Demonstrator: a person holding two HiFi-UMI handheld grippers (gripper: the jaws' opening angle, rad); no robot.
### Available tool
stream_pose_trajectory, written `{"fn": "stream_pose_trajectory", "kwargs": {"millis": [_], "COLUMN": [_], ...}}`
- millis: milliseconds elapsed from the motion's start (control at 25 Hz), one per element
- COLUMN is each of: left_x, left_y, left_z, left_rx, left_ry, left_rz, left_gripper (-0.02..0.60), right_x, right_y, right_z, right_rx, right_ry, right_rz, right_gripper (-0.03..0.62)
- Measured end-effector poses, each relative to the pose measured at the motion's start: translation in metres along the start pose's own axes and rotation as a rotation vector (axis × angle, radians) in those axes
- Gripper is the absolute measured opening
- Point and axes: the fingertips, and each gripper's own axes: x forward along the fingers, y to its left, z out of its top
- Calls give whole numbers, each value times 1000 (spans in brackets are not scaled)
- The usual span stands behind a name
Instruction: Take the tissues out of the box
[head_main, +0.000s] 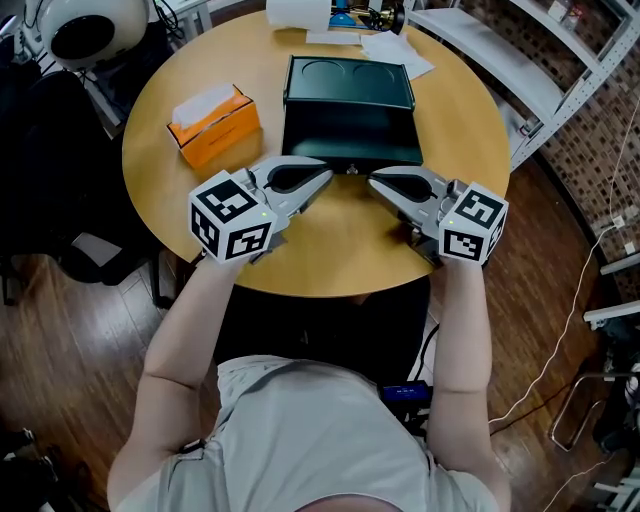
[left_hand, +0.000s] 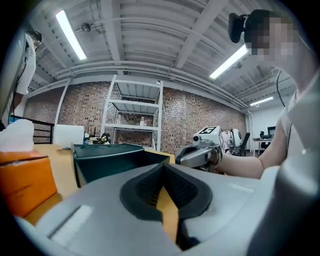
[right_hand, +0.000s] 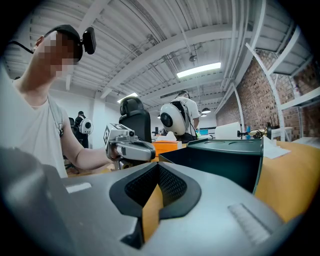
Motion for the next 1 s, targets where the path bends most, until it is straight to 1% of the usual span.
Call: {"fn": "stream_pose_trajectory", "kwargs": {"millis": [160, 1000], "left_x": [2, 3], "left_y": [-2, 0], "left_z": [-4, -2], "left_rx": [-4, -9], "left_ry": [18, 16], "left_rz": [-16, -15], "left_gripper": [0, 0], "right_x": [1, 2], "right_y": [0, -1], "right_z": [-1, -1], "right_rx": [0, 3], "right_ry": [1, 7], "right_rz": [-1, 1], "right_gripper": [0, 0]}}
